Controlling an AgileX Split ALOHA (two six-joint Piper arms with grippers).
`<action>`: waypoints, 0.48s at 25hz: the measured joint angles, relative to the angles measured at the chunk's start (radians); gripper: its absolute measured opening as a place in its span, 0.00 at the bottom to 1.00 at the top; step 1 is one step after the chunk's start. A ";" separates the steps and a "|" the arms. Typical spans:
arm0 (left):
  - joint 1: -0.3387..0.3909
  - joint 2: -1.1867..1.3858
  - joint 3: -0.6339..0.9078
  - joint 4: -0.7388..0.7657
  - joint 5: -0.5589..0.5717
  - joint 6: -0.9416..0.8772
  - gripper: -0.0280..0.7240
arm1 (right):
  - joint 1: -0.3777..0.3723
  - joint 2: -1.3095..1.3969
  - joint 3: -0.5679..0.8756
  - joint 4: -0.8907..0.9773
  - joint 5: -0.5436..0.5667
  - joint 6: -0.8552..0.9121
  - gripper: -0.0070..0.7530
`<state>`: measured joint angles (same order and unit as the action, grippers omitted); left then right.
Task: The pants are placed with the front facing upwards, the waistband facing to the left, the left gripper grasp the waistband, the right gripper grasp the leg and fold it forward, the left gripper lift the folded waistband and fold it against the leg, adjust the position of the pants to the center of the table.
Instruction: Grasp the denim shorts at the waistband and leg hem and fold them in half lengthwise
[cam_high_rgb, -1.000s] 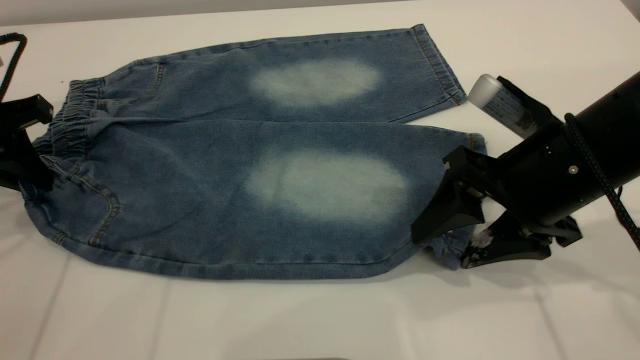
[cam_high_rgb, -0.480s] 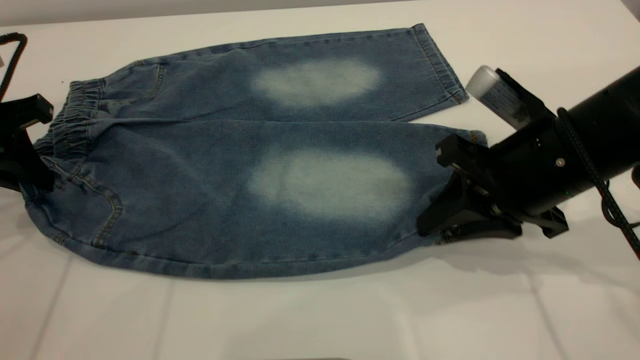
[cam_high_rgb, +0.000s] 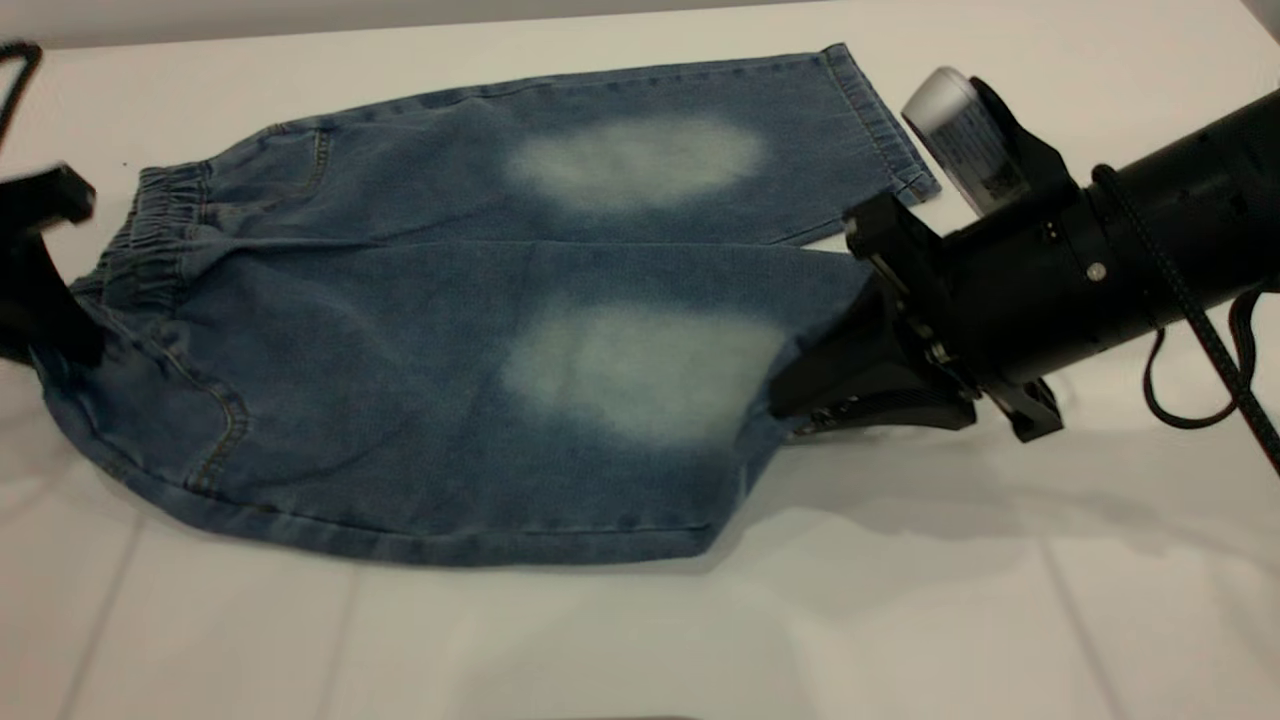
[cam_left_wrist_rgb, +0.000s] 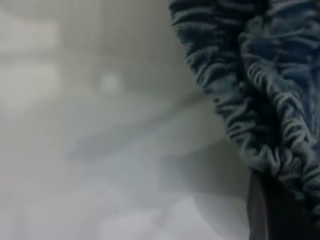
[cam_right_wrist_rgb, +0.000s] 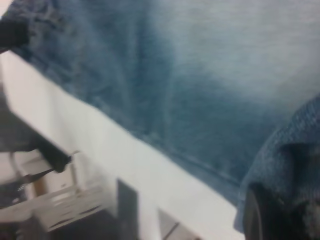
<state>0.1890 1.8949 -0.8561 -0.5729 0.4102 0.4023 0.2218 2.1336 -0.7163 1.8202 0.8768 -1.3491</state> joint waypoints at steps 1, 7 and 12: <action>0.000 -0.021 0.000 0.000 0.004 0.000 0.12 | 0.000 0.000 -0.003 0.000 0.024 0.001 0.05; 0.000 -0.125 0.000 0.000 0.019 0.000 0.12 | 0.000 0.000 -0.091 -0.003 0.112 0.076 0.05; 0.000 -0.194 0.002 -0.084 -0.010 0.001 0.12 | -0.012 0.003 -0.205 -0.010 0.114 0.182 0.05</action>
<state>0.1890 1.7009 -0.8539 -0.6569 0.4006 0.4030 0.2095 2.1365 -0.9210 1.8098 0.9911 -1.1676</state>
